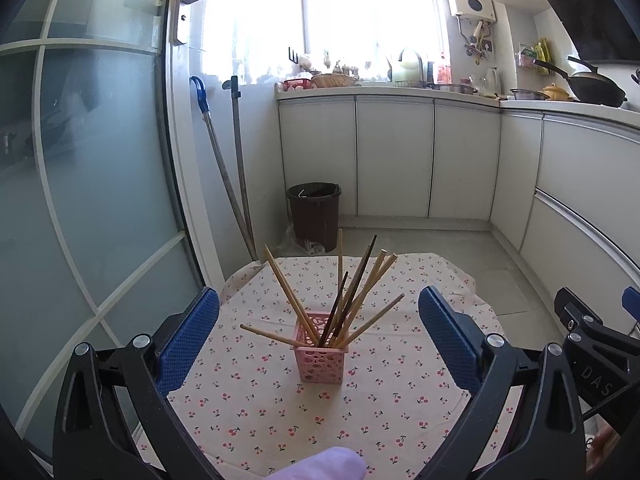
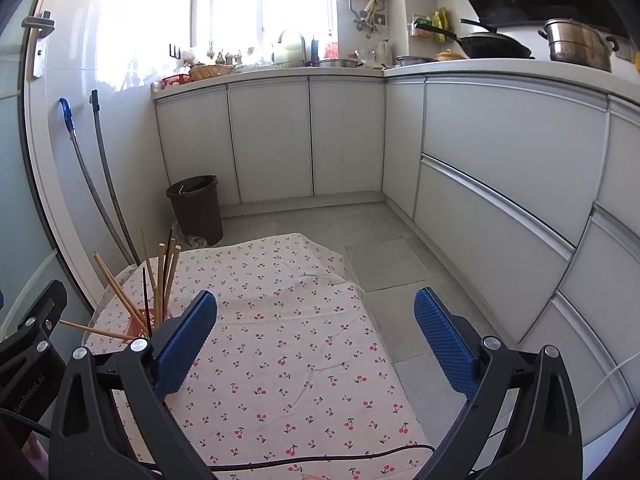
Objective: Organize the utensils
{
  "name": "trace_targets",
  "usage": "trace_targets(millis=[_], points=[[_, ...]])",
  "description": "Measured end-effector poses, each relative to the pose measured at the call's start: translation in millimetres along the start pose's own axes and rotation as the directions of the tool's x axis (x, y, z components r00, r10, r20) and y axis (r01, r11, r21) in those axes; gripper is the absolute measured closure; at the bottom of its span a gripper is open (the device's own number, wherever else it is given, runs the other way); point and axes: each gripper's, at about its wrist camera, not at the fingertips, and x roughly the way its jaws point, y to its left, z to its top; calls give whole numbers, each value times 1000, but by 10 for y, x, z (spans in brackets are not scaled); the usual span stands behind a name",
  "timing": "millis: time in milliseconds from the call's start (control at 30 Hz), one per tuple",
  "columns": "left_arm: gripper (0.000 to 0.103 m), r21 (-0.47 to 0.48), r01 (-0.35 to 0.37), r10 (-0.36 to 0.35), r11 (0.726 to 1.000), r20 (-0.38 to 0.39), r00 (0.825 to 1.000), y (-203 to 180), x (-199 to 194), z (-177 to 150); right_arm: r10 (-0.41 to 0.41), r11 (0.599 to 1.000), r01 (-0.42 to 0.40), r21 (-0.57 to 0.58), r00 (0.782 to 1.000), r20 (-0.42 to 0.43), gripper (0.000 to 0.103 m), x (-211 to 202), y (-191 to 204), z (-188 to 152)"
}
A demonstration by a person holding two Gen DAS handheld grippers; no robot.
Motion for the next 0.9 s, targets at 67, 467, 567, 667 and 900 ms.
trace_targets(millis=[67, 467, 567, 667, 900], points=[[7, 3, -3, 3, 1000, -2, 1000, -12, 4, -4, 0, 1000, 0, 1, 1000, -3, 7, 8, -2, -2], [7, 4, -9, 9, 1000, -15, 1000, -19, 27, -18, 5, 1000, -5, 0, 1000, -21, 7, 41, -5, -13], [7, 5, -10, 10, 1000, -16, 1000, -27, 33, -27, 5, 1000, -5, 1, 1000, -24, 7, 47, -9, -13], [7, 10, -10, 10, 1000, -16, 1000, -36, 28, -33, 7, 1000, -7, 1, 1000, -27, 7, 52, -7, -14], [7, 11, -11, 12, 1000, -22, 1000, -36, 39, -39, 4, 1000, -4, 2, 999, -32, 7, 58, -2, -17]])
